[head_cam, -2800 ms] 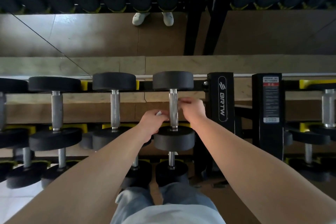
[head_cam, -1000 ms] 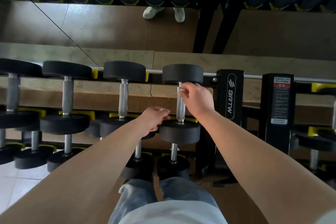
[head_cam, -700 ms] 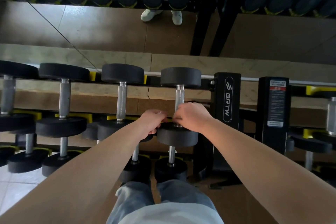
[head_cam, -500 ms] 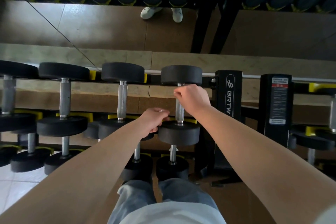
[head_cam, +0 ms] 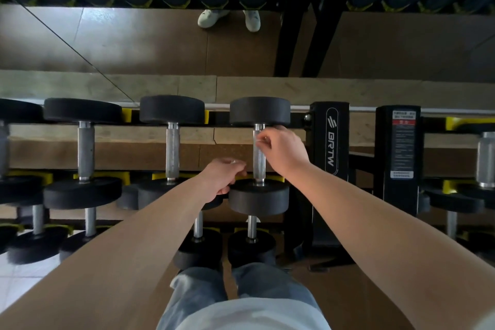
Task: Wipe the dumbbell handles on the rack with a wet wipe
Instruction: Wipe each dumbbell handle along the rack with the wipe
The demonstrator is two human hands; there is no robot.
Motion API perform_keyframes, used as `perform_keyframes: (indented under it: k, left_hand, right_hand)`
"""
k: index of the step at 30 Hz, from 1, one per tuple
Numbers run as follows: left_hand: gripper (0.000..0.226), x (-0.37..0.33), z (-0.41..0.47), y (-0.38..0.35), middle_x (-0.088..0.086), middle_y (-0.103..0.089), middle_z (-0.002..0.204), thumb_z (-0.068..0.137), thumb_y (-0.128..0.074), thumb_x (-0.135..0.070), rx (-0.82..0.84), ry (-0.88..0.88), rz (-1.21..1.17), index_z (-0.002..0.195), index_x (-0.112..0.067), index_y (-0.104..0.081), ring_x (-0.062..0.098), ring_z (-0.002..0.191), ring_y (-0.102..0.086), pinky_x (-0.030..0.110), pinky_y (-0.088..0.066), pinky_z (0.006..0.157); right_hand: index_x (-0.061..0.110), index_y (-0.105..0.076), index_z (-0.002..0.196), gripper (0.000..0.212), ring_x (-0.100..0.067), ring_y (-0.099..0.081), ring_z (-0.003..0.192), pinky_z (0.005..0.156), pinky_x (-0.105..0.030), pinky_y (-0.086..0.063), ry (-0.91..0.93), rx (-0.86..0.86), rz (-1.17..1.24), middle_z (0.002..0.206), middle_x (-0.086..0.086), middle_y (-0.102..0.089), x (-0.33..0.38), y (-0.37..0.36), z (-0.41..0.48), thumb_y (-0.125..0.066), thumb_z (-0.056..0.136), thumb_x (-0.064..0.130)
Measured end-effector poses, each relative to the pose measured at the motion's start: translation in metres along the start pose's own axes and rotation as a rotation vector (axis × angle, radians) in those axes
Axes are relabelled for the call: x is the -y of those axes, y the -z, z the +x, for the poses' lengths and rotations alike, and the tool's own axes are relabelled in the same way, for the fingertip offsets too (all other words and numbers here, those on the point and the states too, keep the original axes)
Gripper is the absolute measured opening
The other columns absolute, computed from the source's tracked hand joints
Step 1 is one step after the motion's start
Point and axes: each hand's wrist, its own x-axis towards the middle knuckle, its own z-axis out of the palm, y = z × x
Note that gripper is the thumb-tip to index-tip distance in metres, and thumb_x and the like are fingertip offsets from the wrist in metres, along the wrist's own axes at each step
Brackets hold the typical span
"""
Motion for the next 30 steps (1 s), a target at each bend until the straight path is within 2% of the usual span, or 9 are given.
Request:
perform_keyframes:
  k: [3, 6, 8, 12, 16, 20, 24, 27, 30]
  left_hand:
    - [0.022, -0.001, -0.001, -0.004, 0.004, -0.056, 0.080, 0.102, -0.059, -0.035, 0.007, 0.005, 0.049, 0.103, -0.016, -0.069, 0.011, 0.060, -0.045, 0.022, -0.037, 0.049]
    - [0.019, -0.004, -0.002, -0.009, 0.004, -0.055, 0.081, 0.103, -0.056, -0.032, 0.014, 0.000, 0.070, 0.103, -0.015, -0.066, 0.014, 0.066, -0.048, 0.025, -0.039, 0.055]
    - [0.018, -0.005, -0.002, -0.010, 0.005, -0.056, 0.084, 0.104, -0.055, -0.032, 0.012, -0.001, 0.081, 0.103, -0.016, -0.065, 0.014, 0.066, -0.048, 0.026, -0.039, 0.055]
    - [0.020, -0.007, 0.000, -0.007, 0.006, -0.057, 0.083, 0.102, -0.058, -0.033, 0.011, 0.018, 0.062, 0.105, -0.016, -0.068, 0.012, 0.057, -0.045, 0.023, -0.038, 0.048]
    - [0.012, -0.009, 0.002, -0.006, 0.004, -0.053, 0.081, 0.103, -0.058, -0.029, 0.003, 0.057, 0.090, 0.102, -0.019, -0.065, 0.012, 0.059, -0.043, 0.023, -0.038, 0.051]
    - [0.018, -0.006, 0.007, -0.010, 0.003, -0.057, 0.082, 0.103, -0.058, -0.032, 0.007, 0.072, 0.100, 0.107, -0.016, -0.067, 0.013, 0.062, -0.046, 0.024, -0.037, 0.053]
    - [0.020, -0.006, 0.012, -0.010, 0.007, -0.067, 0.105, 0.102, -0.057, -0.033, 0.029, 0.039, 0.131, 0.117, -0.021, -0.065, 0.014, 0.070, -0.053, 0.024, -0.040, 0.053]
    - [0.022, -0.009, 0.014, -0.007, 0.009, -0.068, 0.109, 0.100, -0.058, -0.033, 0.041, 0.032, 0.149, 0.118, -0.023, -0.065, 0.016, 0.075, -0.055, 0.025, -0.040, 0.054]
    - [0.020, -0.016, 0.013, -0.006, 0.005, -0.065, 0.091, 0.101, -0.058, -0.033, 0.043, 0.002, 0.139, 0.113, -0.019, -0.067, 0.014, 0.067, -0.052, 0.024, -0.039, 0.051]
  right_hand:
    - [0.021, -0.069, 0.107, 0.010, -0.007, -0.064, 0.089, 0.087, -0.032, -0.058, -0.111, 0.228, 0.156, 0.099, 0.009, -0.066, -0.008, -0.006, -0.015, -0.064, 0.099, 0.025]
    - [0.024, -0.071, 0.102, 0.007, -0.006, -0.064, 0.090, 0.089, -0.035, -0.058, -0.147, 0.394, 0.140, 0.098, 0.010, -0.068, -0.016, -0.014, -0.034, -0.071, 0.096, 0.027]
    - [0.025, -0.072, 0.099, 0.004, -0.006, -0.064, 0.089, 0.087, -0.033, -0.058, -0.151, 0.334, 0.169, 0.096, 0.011, -0.068, -0.019, -0.019, -0.036, -0.071, 0.095, 0.026]
    - [0.024, -0.068, 0.106, 0.009, 0.002, -0.062, 0.087, 0.072, -0.015, -0.048, -0.236, 0.074, 0.370, 0.098, 0.013, -0.066, -0.012, -0.020, -0.014, -0.067, 0.098, 0.026]
    - [0.022, -0.074, 0.105, 0.011, 0.001, -0.064, 0.090, 0.075, -0.016, -0.047, -0.347, -0.077, 0.538, 0.096, 0.013, -0.071, -0.005, -0.012, 0.013, -0.071, 0.096, 0.028]
    - [0.026, -0.069, 0.103, 0.009, -0.002, -0.065, 0.090, 0.075, -0.018, -0.051, -0.403, 0.060, 0.539, 0.098, 0.010, -0.069, -0.009, -0.017, -0.008, -0.072, 0.095, 0.027]
    - [0.027, -0.067, 0.092, 0.007, -0.008, -0.064, 0.086, 0.070, -0.022, -0.048, -0.362, 0.289, 0.382, 0.094, 0.010, -0.067, -0.019, -0.022, -0.031, -0.073, 0.093, 0.029]
    - [0.024, -0.068, 0.093, 0.007, -0.009, -0.064, 0.085, 0.068, -0.022, -0.045, -0.394, 0.227, 0.449, 0.092, 0.008, -0.068, -0.018, -0.024, -0.027, -0.074, 0.091, 0.026]
    - [0.018, -0.068, 0.099, 0.008, -0.014, -0.067, 0.091, 0.072, -0.024, -0.047, -0.506, 0.080, 0.723, 0.097, 0.002, -0.070, -0.012, -0.024, -0.012, -0.072, 0.093, 0.022]
